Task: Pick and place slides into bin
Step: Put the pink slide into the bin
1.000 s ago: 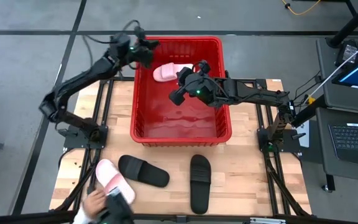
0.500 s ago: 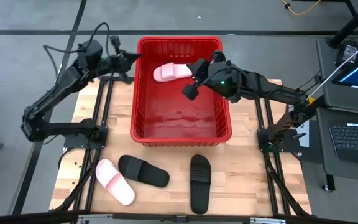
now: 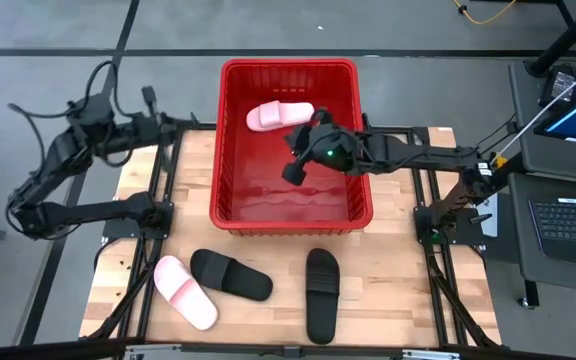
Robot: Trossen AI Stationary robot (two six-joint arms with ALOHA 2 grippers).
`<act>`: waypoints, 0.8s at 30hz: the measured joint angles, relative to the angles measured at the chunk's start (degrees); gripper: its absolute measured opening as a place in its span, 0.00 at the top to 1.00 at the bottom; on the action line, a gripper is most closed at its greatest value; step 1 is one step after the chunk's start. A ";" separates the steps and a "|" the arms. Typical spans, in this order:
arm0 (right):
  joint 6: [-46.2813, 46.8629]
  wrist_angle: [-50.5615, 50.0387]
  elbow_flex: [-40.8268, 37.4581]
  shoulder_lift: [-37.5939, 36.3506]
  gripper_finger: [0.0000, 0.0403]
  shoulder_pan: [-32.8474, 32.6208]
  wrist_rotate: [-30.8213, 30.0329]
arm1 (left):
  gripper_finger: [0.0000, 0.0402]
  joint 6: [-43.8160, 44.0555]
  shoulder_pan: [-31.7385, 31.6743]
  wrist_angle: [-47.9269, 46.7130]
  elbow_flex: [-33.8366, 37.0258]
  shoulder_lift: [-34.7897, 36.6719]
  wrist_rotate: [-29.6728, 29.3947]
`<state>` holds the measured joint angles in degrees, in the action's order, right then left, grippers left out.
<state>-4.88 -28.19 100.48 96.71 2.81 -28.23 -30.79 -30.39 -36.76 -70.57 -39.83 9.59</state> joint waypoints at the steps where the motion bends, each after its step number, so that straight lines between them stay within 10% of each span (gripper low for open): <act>1: -1.04 3.18 -1.25 -0.53 0.99 0.12 2.62 | 1.00 1.94 1.10 -1.31 0.00 0.66 0.35; 7: -2.49 11.94 -2.60 -0.88 0.99 -0.61 11.60 | 1.00 11.00 6.89 -3.93 0.00 2.66 0.25; 24: -0.41 15.99 -0.26 -0.90 0.99 -9.16 11.80 | 0.99 18.07 14.34 -9.18 0.00 2.58 2.51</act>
<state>-5.29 -12.20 100.22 95.81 -6.35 -16.43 -12.73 -16.05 -45.94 -70.57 -37.26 12.10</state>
